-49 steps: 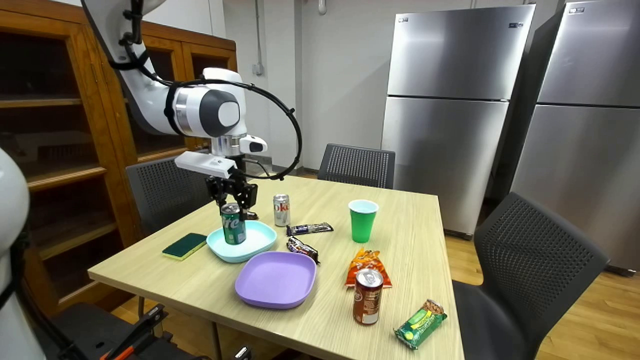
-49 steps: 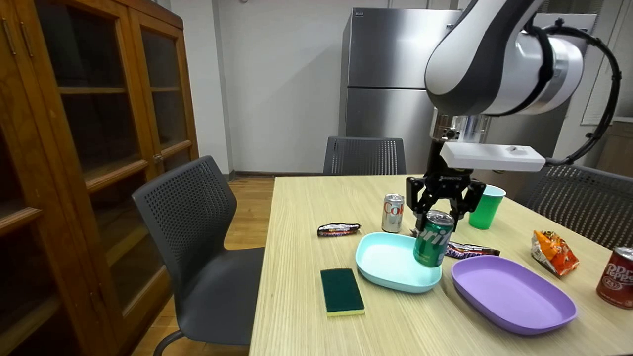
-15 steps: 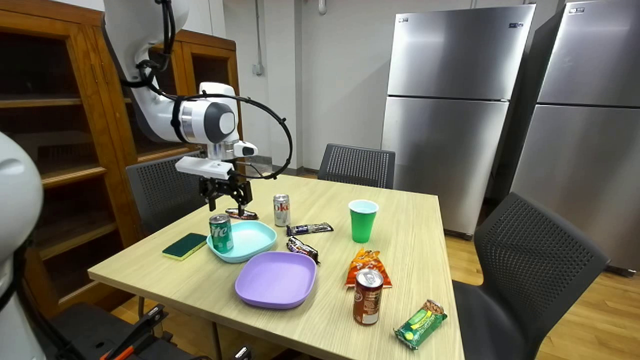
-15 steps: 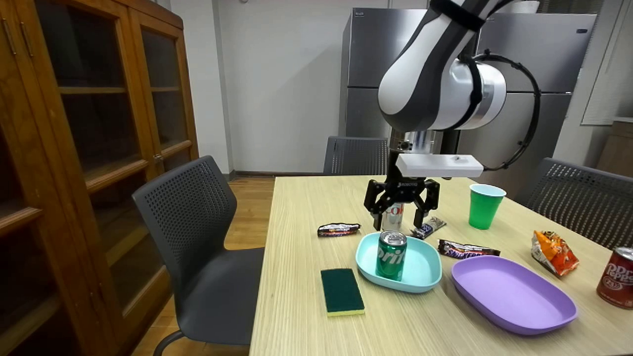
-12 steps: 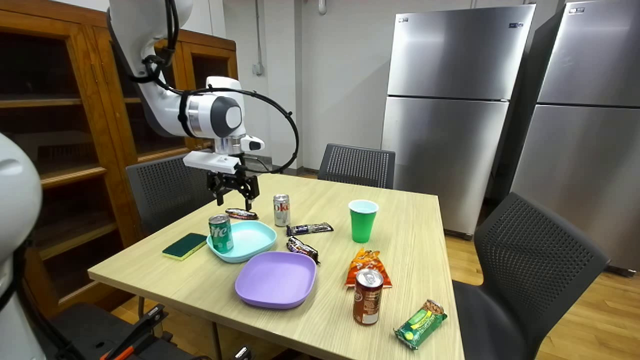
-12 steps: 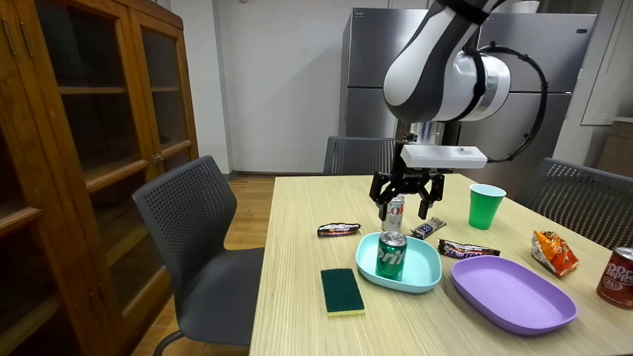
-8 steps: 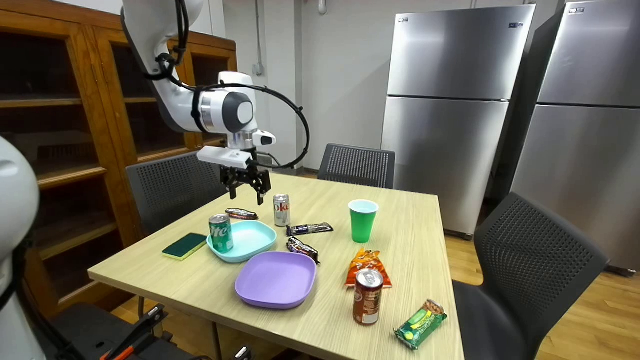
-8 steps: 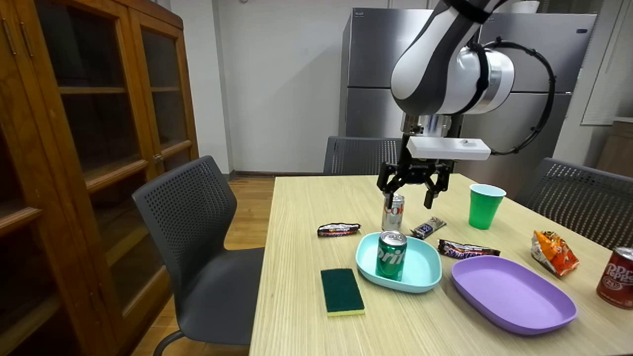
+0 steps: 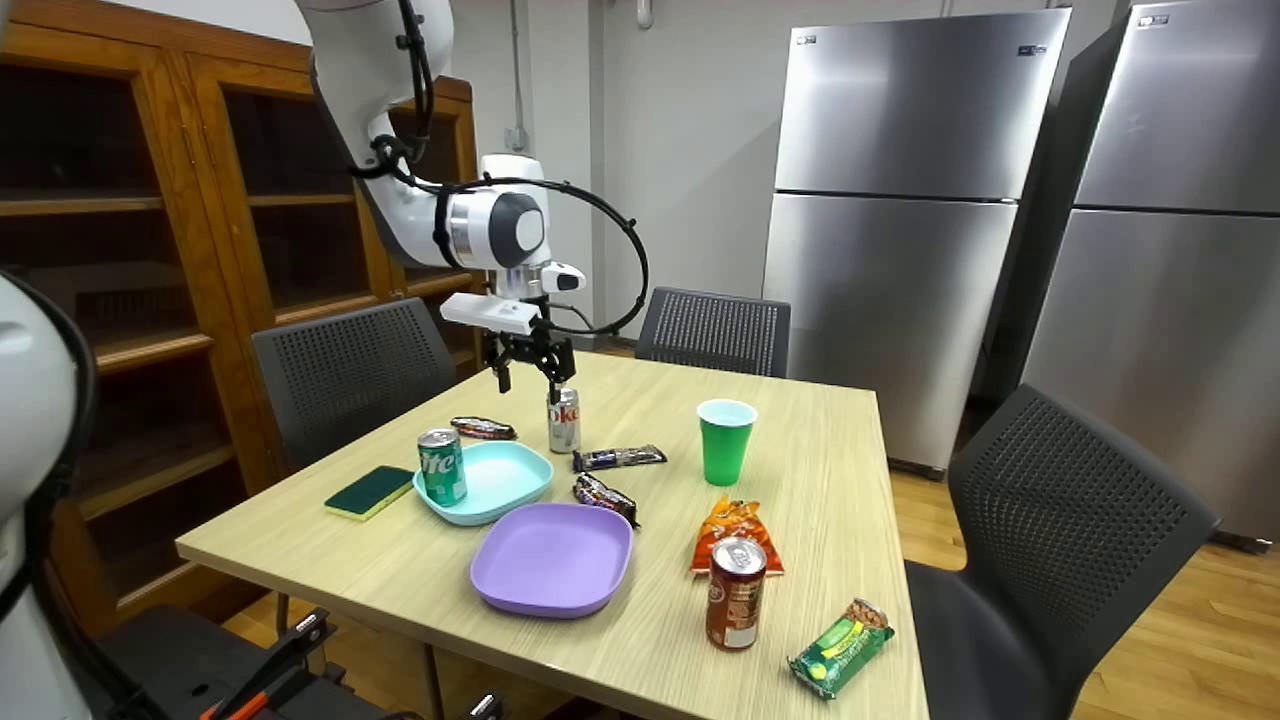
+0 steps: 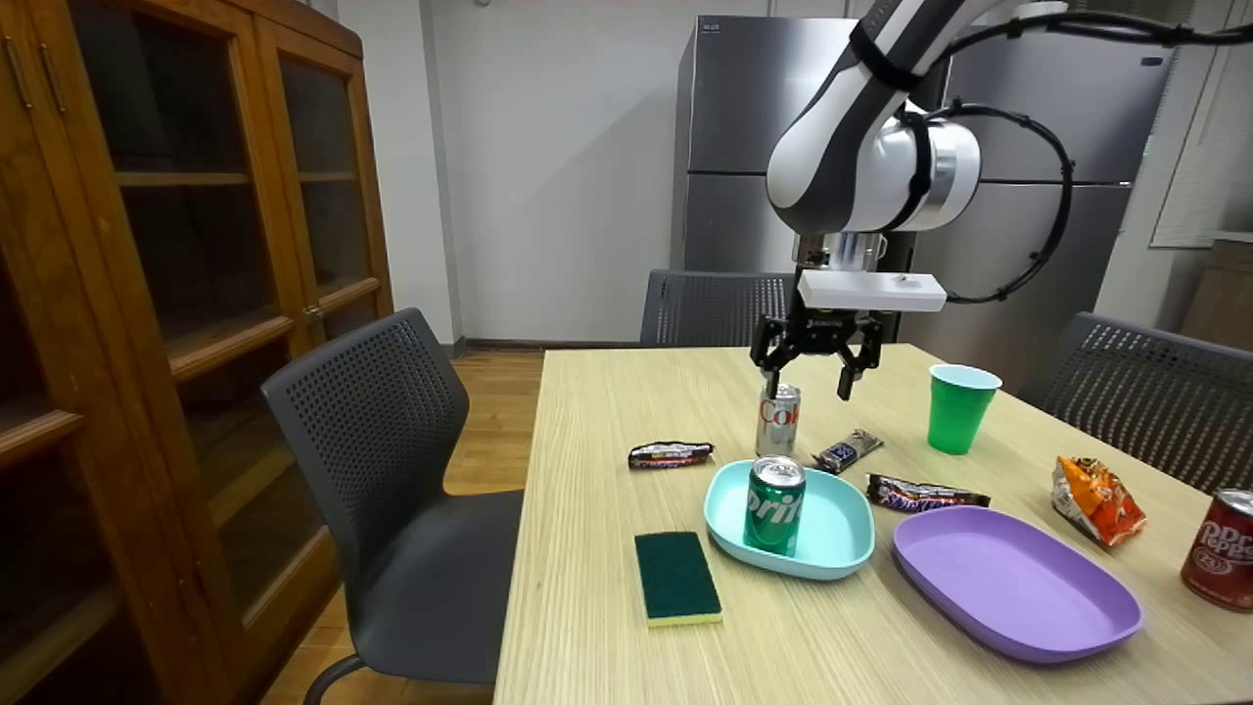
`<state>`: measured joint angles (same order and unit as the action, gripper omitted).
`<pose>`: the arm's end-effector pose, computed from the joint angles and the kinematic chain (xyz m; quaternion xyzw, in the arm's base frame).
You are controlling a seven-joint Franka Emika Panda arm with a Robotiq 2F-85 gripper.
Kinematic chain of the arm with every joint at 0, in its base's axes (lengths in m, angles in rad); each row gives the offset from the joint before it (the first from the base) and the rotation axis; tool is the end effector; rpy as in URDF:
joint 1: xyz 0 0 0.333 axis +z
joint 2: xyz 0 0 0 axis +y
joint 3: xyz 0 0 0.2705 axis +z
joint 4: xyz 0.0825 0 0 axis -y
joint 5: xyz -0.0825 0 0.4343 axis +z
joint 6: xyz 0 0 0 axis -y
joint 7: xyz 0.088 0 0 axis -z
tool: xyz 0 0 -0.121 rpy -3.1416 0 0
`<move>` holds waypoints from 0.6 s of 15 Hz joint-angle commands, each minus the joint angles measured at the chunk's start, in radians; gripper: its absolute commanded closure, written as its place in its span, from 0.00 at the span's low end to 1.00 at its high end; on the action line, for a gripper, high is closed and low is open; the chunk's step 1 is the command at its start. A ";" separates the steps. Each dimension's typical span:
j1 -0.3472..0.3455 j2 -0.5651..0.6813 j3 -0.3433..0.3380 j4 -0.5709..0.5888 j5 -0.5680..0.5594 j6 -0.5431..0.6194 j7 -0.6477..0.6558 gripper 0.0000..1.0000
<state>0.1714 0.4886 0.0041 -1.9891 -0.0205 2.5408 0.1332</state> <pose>0.6182 0.1098 0.1267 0.9991 0.0291 0.0320 0.0002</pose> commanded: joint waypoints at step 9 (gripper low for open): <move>0.010 0.302 -0.015 0.427 -0.014 -0.178 0.052 0.00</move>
<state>0.1721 0.7132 -0.0047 -1.6881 -0.0205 2.4288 0.1492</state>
